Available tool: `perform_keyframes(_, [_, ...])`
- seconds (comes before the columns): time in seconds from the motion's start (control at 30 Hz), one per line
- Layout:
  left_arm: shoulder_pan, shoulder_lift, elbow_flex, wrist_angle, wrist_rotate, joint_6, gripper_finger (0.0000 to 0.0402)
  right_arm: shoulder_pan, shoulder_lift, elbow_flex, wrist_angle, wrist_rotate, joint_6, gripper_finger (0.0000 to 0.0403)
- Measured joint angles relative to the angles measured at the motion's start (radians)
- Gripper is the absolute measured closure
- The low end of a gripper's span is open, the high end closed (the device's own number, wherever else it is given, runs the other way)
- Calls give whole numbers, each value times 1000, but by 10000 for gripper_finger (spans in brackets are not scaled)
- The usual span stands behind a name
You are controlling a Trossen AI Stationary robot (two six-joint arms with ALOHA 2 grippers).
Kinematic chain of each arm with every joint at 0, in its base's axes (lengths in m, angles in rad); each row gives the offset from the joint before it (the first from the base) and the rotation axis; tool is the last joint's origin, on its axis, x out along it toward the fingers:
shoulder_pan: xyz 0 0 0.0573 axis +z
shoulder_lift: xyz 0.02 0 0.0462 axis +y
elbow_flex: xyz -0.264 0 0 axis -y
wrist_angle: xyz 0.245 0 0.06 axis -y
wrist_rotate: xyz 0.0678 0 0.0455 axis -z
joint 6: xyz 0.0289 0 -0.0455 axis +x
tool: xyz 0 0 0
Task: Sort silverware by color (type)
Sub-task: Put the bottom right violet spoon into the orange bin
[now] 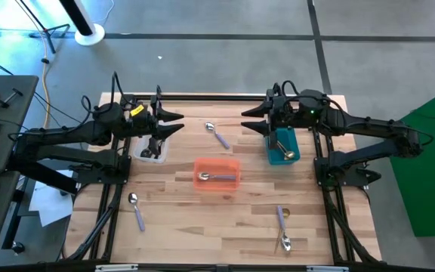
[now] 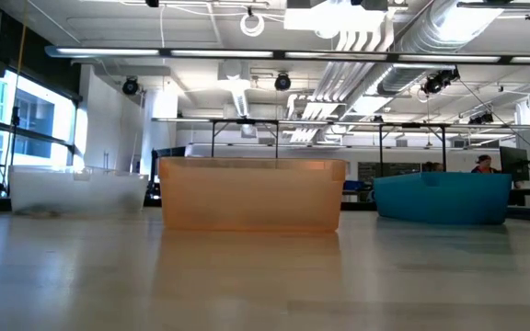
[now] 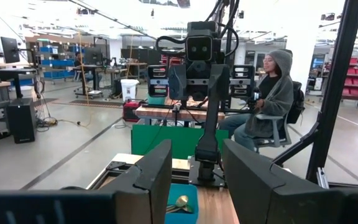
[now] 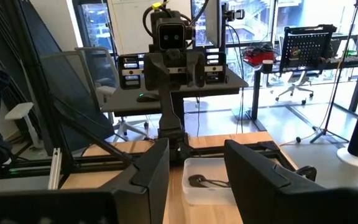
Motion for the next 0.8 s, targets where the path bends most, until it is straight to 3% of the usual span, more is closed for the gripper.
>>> perform_keyframes(0.8, [0,0,0,0,0,-10,271,0,0,0,0,0,44,263])
